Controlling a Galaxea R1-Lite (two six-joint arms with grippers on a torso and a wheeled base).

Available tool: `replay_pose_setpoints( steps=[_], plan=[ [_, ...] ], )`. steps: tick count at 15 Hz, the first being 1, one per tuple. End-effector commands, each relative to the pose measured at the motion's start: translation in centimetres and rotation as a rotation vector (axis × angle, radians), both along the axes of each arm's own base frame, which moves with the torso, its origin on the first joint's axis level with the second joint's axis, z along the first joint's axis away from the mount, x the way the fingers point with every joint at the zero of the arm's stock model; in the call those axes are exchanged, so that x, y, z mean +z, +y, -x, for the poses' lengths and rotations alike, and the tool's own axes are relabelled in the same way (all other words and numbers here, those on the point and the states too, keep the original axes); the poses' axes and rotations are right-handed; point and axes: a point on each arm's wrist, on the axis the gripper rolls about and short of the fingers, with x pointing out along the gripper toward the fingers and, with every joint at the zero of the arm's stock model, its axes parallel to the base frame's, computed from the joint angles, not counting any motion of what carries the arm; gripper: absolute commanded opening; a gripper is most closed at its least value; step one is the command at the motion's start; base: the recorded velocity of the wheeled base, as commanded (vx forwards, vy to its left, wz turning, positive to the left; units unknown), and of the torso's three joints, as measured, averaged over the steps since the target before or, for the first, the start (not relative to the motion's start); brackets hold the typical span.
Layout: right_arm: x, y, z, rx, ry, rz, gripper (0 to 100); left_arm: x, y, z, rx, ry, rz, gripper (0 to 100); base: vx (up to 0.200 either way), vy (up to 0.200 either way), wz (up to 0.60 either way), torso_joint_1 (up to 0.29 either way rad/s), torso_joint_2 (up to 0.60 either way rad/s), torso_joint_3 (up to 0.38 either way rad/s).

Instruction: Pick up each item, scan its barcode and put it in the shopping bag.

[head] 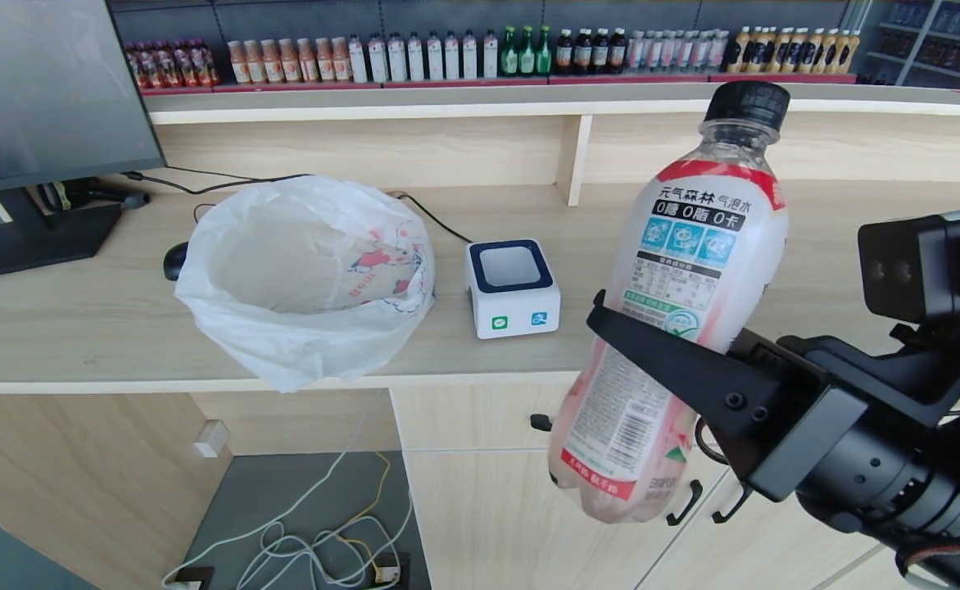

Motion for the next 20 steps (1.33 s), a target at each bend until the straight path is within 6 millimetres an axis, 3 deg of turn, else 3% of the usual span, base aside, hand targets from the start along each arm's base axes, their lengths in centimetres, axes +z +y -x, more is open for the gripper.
replay_pose_setpoints(
  steps=[1,4,7,20],
  plan=[
    [0.4,0.9,-0.1,0.036,0.010,-0.027,0,0.0,0.0,0.0,0.000,-0.001,0.000,100,0.000,0.000,0.00,0.000,0.00,0.000],
    [1.7,2.2,0.5,0.123,0.005,-0.086,0,0.0,0.0,0.0,0.000,-0.001,0.000,100,0.000,0.000,0.00,0.000,0.00,0.000],
    [1.8,3.2,1.4,0.220,0.010,-0.082,0,0.0,0.0,0.0,0.000,-0.001,0.000,100,0.000,0.000,0.00,0.000,0.00,0.000],
    [3.7,2.7,1.3,0.262,0.043,-0.178,0,0.0,0.0,0.0,0.000,-0.001,0.000,100,0.000,0.000,0.00,0.000,0.00,0.000]
  ],
)
